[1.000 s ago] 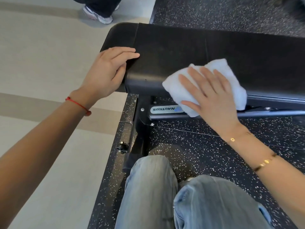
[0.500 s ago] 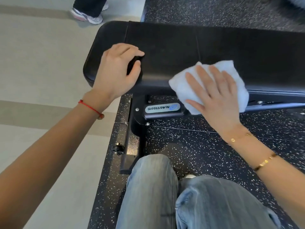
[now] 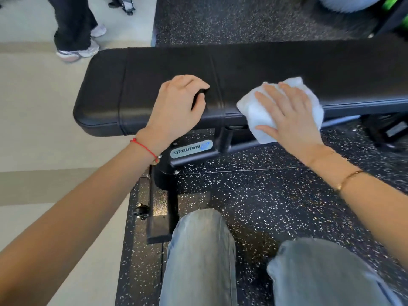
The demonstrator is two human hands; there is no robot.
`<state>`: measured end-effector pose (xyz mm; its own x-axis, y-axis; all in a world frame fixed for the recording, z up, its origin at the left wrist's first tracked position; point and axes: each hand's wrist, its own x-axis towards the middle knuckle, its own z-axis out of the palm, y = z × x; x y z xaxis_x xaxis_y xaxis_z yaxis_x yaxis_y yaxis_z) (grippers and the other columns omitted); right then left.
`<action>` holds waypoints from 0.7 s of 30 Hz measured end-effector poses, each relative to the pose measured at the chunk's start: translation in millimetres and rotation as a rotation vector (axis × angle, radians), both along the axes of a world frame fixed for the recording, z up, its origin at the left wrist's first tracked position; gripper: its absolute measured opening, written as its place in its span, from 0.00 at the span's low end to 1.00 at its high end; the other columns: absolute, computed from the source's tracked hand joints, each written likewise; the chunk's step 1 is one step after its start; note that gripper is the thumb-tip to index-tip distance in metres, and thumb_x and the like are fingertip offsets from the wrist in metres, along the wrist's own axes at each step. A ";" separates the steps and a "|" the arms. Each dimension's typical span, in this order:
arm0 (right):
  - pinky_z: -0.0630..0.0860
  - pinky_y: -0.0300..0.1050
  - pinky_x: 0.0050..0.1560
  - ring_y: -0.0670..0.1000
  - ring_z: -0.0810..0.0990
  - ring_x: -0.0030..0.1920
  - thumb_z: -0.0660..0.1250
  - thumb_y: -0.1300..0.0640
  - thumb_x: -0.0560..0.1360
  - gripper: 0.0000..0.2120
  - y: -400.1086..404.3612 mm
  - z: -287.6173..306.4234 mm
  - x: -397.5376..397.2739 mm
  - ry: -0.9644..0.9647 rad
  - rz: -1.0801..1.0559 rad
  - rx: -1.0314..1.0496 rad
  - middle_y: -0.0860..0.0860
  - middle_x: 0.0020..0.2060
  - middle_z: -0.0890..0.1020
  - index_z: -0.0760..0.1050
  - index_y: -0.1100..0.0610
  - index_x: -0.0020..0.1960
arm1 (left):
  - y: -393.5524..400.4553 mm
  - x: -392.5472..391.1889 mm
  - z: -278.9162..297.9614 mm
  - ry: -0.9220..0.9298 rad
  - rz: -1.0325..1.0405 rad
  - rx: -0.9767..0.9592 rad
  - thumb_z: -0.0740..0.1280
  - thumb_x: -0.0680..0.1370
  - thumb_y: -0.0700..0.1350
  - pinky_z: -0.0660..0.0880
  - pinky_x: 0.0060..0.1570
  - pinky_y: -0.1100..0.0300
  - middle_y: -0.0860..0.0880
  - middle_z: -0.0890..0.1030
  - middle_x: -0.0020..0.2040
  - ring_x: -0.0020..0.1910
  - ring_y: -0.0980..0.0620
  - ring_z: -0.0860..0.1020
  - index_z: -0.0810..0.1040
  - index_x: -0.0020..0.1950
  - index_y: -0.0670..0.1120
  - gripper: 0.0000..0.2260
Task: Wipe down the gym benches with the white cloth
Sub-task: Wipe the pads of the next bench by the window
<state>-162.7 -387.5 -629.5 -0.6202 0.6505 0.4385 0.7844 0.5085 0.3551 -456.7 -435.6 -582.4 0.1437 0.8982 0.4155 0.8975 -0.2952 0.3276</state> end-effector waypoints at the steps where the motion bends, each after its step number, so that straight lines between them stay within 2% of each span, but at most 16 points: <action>1: 0.62 0.66 0.70 0.65 0.64 0.74 0.56 0.38 0.81 0.34 0.7 -1.2 -1.2 0.002 0.002 0.008 0.57 0.78 0.61 0.52 0.53 0.80 | 3.0 8.9 0.3 0.004 -0.001 -0.004 0.58 0.80 0.44 0.69 0.65 0.49 0.50 0.79 0.62 0.64 0.49 0.74 0.78 0.63 0.47 0.14; 7: 0.68 0.62 0.67 0.62 0.67 0.73 0.52 0.35 0.82 0.33 9.0 -8.8 9.4 -0.049 0.028 0.119 0.55 0.77 0.64 0.52 0.52 0.80 | 21.9 57.1 -0.4 -0.003 0.068 -0.013 0.58 0.81 0.45 0.67 0.65 0.52 0.51 0.78 0.63 0.65 0.48 0.73 0.77 0.64 0.48 0.15; 14: 0.66 0.63 0.68 0.63 0.67 0.73 0.56 0.38 0.82 0.31 23.7 -5.4 98.5 0.045 0.003 0.112 0.56 0.76 0.65 0.56 0.52 0.80 | 43.5 109.1 -2.1 -0.006 0.188 -0.024 0.58 0.81 0.46 0.64 0.68 0.51 0.51 0.78 0.64 0.66 0.48 0.72 0.77 0.65 0.50 0.15; 21: 0.67 0.60 0.70 0.58 0.70 0.72 0.46 0.36 0.81 0.31 28.9 2.7 67.2 -0.129 0.108 0.150 0.52 0.76 0.66 0.54 0.49 0.80 | 51.9 128.1 -8.0 0.009 0.366 -0.006 0.58 0.80 0.50 0.62 0.69 0.50 0.56 0.76 0.66 0.68 0.50 0.70 0.77 0.66 0.55 0.16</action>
